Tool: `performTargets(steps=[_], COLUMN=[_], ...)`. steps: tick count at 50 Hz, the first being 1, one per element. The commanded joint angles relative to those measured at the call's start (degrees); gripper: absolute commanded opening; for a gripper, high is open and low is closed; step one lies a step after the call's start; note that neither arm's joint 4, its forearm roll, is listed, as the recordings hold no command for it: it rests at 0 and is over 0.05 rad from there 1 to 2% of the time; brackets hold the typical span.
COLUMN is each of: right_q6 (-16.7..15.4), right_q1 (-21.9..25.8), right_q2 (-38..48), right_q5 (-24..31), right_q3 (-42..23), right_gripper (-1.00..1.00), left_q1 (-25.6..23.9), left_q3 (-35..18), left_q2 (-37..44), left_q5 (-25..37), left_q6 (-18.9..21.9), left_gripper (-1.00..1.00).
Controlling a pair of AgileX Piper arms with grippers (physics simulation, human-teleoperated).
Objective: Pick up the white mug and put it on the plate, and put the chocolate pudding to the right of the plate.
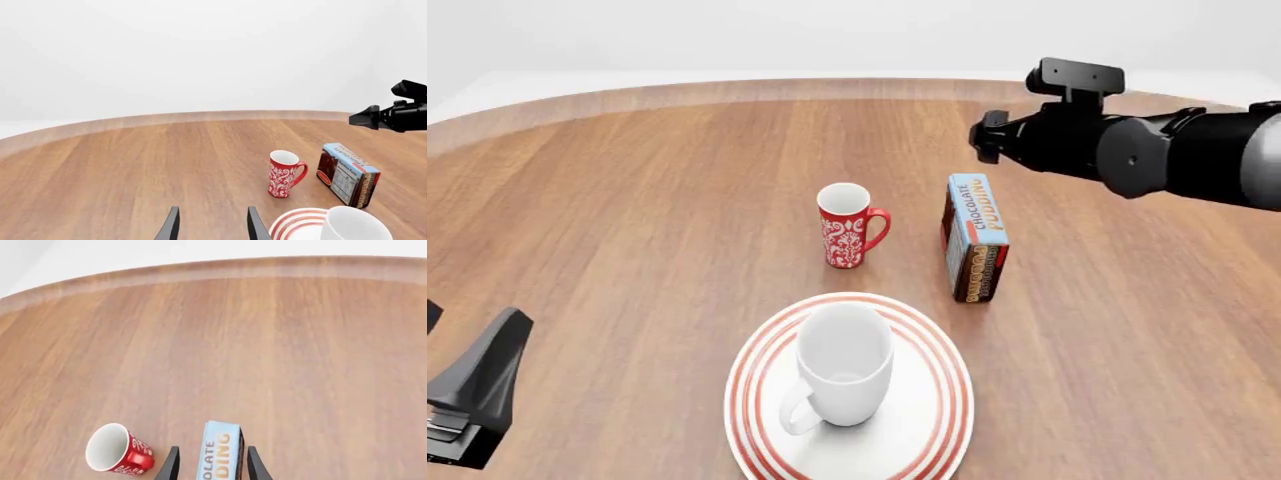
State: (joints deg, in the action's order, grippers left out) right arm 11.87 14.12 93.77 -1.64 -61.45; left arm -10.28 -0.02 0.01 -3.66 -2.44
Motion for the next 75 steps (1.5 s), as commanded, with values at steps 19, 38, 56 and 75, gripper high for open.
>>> performTargets(steps=[19, 38, 56, 75], right_q6=[1.01, 0.97, 0.72, 0.5], right_q1=[0.03, 0.17, 0.14, 0.63], right_q2=[3.63, 5.2, 7.05, 8.8], right_q5=[-1.73, -2.65, -3.1, -3.22], right_q3=[0.93, 1.87, 1.7, 1.16], right_gripper=[1.0, 1.0, 1.0, 1.0], left_q1=[-0.04, 0.02, 0.01, 0.21], left_q3=[0.0, 0.0, 0.0, 0.0], left_q2=[0.0, 0.0, 0.0, 0.0], left_q5=[-0.01, 0.01, -0.01, -0.03], left_q6=[-0.02, -0.02, 0.0, 0.18], left_gripper=[1.0, 1.0, 1.0, 1.0])
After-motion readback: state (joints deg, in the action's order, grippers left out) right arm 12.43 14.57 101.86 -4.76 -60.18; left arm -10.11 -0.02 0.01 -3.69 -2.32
